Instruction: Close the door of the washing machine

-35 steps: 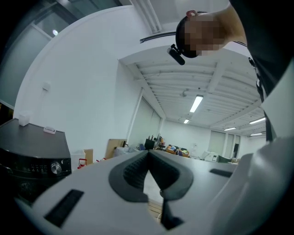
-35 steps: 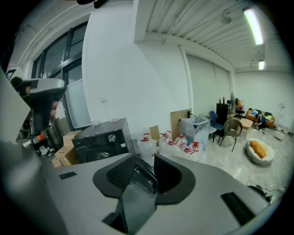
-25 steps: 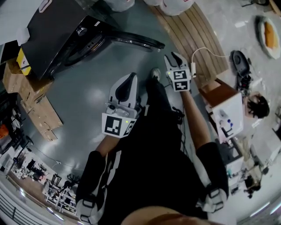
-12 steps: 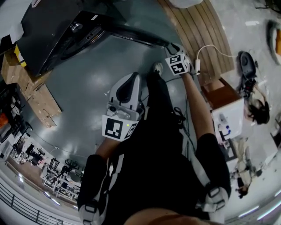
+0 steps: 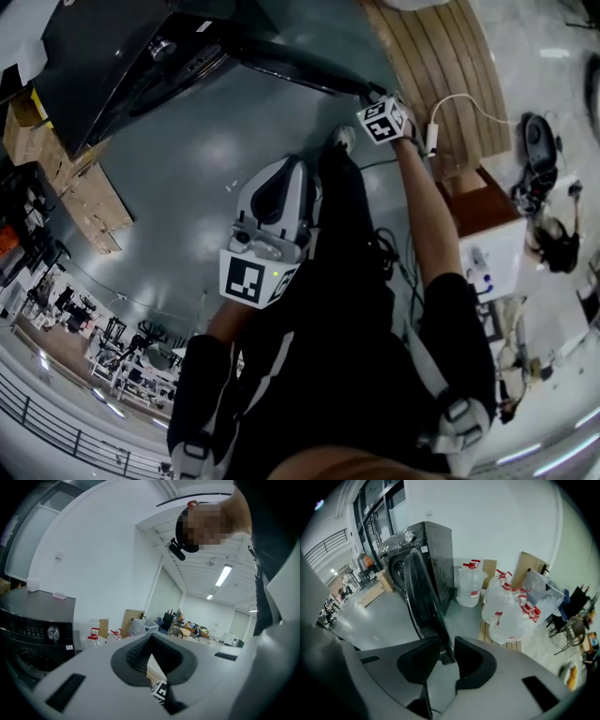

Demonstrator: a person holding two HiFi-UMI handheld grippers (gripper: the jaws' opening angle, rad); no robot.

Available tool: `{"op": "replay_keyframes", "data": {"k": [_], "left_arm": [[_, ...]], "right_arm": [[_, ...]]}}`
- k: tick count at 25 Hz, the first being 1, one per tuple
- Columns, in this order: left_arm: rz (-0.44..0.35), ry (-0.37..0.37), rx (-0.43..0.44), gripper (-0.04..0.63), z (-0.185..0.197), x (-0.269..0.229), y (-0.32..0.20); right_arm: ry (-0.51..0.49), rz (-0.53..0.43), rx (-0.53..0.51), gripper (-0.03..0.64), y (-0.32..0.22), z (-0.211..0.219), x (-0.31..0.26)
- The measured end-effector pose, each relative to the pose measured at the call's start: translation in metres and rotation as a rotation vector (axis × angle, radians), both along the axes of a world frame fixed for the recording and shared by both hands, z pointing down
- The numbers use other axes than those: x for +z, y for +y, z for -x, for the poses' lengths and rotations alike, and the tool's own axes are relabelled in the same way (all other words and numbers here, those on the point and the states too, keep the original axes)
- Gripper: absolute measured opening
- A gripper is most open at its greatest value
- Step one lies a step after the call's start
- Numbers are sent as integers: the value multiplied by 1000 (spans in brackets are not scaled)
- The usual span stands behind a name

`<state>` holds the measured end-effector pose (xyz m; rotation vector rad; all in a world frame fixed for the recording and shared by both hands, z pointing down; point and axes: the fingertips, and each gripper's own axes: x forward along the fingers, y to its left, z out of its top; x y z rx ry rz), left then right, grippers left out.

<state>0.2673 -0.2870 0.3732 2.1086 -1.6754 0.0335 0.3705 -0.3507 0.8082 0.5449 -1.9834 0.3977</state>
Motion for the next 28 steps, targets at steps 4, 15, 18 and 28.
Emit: {"op": "replay_keyframes", "data": {"k": [4, 15, 18, 28], "left_arm": [[9, -4, -15, 6, 6, 6, 0], [19, -27, -56, 5, 28, 11, 32], [10, -30, -66, 6, 29, 11, 47], [-9, -2, -146, 5, 64, 12, 112]], "right_arm": [[17, -7, -44, 64, -1, 5, 11], [20, -23, -86, 55, 11, 11, 8], [32, -26, -106, 54, 23, 8, 12], [38, 8, -109, 49, 95, 23, 15]]}}
